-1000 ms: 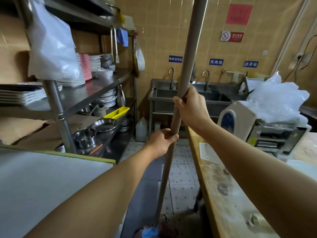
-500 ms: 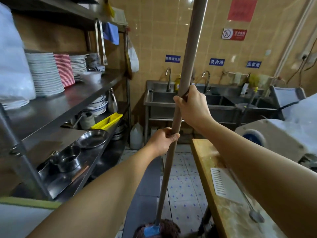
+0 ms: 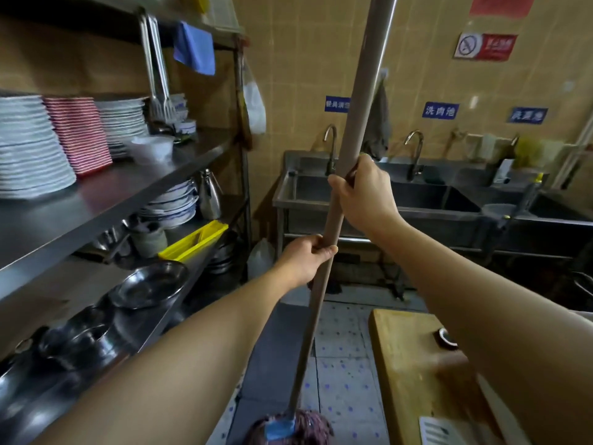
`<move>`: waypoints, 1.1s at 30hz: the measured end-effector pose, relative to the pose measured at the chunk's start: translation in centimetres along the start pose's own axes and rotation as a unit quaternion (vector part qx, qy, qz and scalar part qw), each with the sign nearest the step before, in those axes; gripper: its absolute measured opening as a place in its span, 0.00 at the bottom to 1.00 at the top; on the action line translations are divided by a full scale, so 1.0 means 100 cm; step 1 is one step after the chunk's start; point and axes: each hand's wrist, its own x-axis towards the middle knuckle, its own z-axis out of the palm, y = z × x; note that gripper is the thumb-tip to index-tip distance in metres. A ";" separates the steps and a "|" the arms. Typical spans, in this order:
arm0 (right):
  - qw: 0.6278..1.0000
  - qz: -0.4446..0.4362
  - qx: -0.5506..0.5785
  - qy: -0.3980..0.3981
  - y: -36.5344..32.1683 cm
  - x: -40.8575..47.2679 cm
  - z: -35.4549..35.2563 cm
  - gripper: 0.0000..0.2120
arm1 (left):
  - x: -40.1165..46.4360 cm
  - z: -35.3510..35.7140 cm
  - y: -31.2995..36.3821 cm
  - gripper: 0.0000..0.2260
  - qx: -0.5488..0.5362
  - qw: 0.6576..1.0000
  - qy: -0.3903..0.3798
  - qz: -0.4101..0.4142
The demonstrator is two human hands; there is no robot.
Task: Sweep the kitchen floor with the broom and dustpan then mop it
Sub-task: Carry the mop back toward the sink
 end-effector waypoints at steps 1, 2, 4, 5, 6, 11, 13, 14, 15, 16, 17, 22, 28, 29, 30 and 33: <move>1.000 0.002 0.003 0.002 0.006 0.012 0.002 0.13 | 0.013 0.001 0.001 0.15 0.004 1.000 0.000 0.000; 1.000 0.003 0.003 0.003 0.013 0.024 0.004 0.14 | 0.027 0.002 0.002 0.14 0.005 1.000 0.000 0.002; 1.000 0.005 0.001 0.006 0.023 0.044 0.009 0.13 | 0.050 0.004 0.003 0.14 0.012 1.000 0.000 0.006; 1.000 0.007 -0.001 0.008 0.028 0.055 0.012 0.13 | 0.062 0.004 0.003 0.14 0.021 1.000 -0.001 0.008; 1.000 0.009 -0.003 0.010 0.034 0.066 0.015 0.13 | 0.074 0.005 0.002 0.14 0.026 1.000 -0.004 0.011; 0.999 0.032 -0.012 0.022 0.060 0.118 0.032 0.12 | 0.148 0.011 -0.006 0.13 0.017 0.999 -0.032 0.037; 0.999 0.045 -0.014 0.027 0.069 0.141 0.039 0.12 | 0.178 0.011 -0.007 0.12 0.009 0.998 -0.048 0.051; 0.998 0.052 -0.018 0.033 0.073 0.153 0.044 0.12 | 0.195 0.011 -0.008 0.12 0.004 0.996 -0.060 0.059; 0.997 0.060 -0.023 0.043 0.077 0.167 0.049 0.12 | 0.214 0.010 -0.009 0.12 -0.001 0.995 -0.074 0.067; 0.996 0.064 -0.029 0.051 0.081 0.178 0.053 0.11 | 0.230 0.010 -0.011 0.12 -0.008 0.994 -0.084 0.071; 0.995 0.070 -0.037 0.059 0.085 0.190 0.056 0.11 | 0.245 0.010 -0.011 0.12 -0.015 0.992 -0.095 0.077; 0.987 0.099 -0.078 0.098 0.108 0.242 0.066 0.09 | 0.310 0.016 -0.008 0.12 -0.050 0.982 -0.145 0.114; 0.977 0.121 -0.114 0.130 0.145 0.297 0.067 0.08 | 0.385 0.038 -0.002 0.10 -0.059 0.973 -0.174 0.141; 0.976 0.120 -0.119 0.134 0.152 0.306 0.067 0.08 | 0.396 0.041 -0.001 0.09 -0.062 0.972 -0.179 0.143; 0.975 0.119 -0.123 0.139 0.160 0.317 0.066 0.08 | 0.410 0.047 0.001 0.07 -0.065 0.970 -0.183 0.146; 0.971 0.125 -0.134 0.154 0.186 0.345 0.063 0.10 | 0.446 0.063 0.007 0.04 -0.067 0.965 -0.196 0.163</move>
